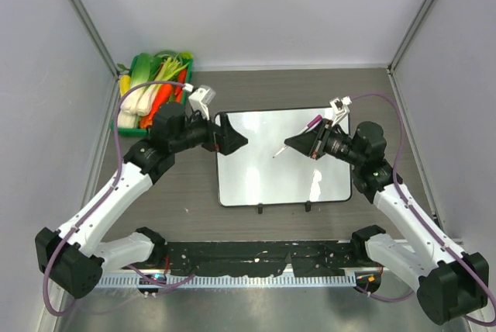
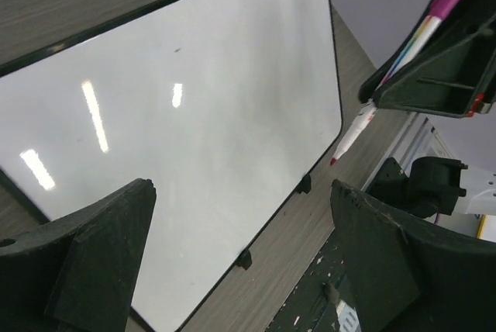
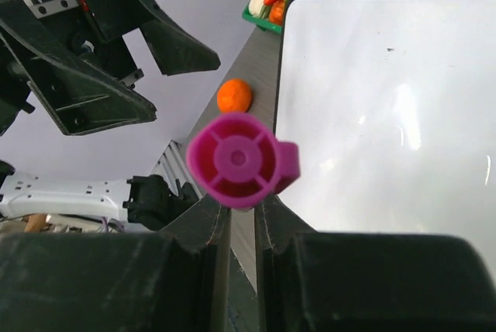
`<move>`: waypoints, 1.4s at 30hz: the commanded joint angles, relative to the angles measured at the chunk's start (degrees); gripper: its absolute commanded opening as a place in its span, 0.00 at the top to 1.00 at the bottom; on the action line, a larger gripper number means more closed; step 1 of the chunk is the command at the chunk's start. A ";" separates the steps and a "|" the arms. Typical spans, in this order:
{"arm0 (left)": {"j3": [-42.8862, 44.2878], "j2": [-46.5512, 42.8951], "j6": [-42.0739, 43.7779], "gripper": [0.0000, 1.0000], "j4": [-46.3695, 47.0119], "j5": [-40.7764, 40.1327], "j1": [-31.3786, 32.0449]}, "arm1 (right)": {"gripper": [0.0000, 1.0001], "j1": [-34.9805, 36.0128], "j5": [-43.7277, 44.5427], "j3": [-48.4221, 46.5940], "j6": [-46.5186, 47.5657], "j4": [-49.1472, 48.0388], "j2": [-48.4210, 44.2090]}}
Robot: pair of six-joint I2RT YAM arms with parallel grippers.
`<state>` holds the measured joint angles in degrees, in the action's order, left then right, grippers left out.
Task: Write a sentence on the whiteboard
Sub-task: Adjust the whiteboard marker, then write a sentence on the whiteboard.
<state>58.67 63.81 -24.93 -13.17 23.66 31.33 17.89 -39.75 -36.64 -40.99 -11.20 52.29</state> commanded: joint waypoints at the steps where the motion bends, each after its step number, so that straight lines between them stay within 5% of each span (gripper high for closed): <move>1: -4.17 -4.12 -3.37 0.02 -3.26 -1.42 -4.07 | 0.99 -0.05 5.37 -0.36 3.99 3.03 -3.68; 11: -14.81 -10.02 -9.08 0.00 -3.53 2.78 -14.80 | 0.99 -0.05 8.37 -0.71 7.15 4.78 -5.01; 20: -22.81 -10.03 -18.84 0.00 7.54 15.00 -22.98 | 0.99 0.04 9.07 0.70 7.33 4.61 -6.24; 42: -25.98 -11.25 -19.19 0.00 9.39 16.42 -24.21 | 0.99 0.04 9.86 2.19 6.45 3.73 -7.73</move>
<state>33.08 53.82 -43.51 -6.59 38.22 7.42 17.89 -31.31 -34.74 -33.78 -4.45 45.01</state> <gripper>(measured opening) 0.994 0.180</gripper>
